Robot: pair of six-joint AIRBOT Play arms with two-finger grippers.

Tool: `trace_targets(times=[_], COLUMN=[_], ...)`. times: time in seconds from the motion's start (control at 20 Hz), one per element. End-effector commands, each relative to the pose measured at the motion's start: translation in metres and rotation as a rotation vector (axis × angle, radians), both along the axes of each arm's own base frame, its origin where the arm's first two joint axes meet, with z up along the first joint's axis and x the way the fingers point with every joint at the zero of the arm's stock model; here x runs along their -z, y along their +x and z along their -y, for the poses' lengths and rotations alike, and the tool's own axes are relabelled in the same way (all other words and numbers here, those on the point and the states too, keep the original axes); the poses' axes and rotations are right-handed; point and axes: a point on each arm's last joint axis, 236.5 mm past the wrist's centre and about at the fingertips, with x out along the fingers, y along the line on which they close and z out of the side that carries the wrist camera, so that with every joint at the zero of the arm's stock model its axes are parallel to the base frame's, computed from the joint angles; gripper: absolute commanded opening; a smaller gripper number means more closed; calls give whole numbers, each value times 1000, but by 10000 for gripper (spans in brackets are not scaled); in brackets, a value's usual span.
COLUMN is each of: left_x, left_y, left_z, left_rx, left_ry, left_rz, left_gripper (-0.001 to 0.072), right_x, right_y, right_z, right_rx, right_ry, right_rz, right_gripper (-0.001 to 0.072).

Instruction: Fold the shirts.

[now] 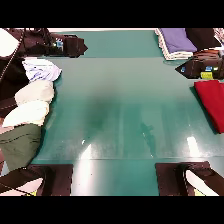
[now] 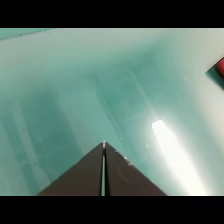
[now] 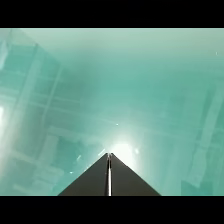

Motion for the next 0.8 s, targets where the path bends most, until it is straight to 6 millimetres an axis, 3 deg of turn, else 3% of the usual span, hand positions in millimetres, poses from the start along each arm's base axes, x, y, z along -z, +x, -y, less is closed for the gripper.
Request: trace_targets(times=[0.0, 0.55, 0.65, 0.7, 0.75], left_x=[-1, -2, -15, -20, -20], left_y=[1, 1, 14, 26, 41], left_z=[0, 0, -6, -21, -44], left_rx=[-2, -3, -34, -67, -148], left_ry=[-2, -5, -2, 73, 114], left_rz=[4, 7, 89, 172, 196], left_gripper=[25, 25, 27, 262, 588], right_x=[-1, 0, 0, 0, 0], right_y=[1, -1, -1, -1, -1], right_z=[-1, -2, -2, -2, -2], right_rx=[-1, -6, -6, -6, -6], right_ry=[2, 1, 1, 1, 1], right_rz=[6, -2, -4, -4, -3], right_gripper=[18, 18, 18, 18, 18])
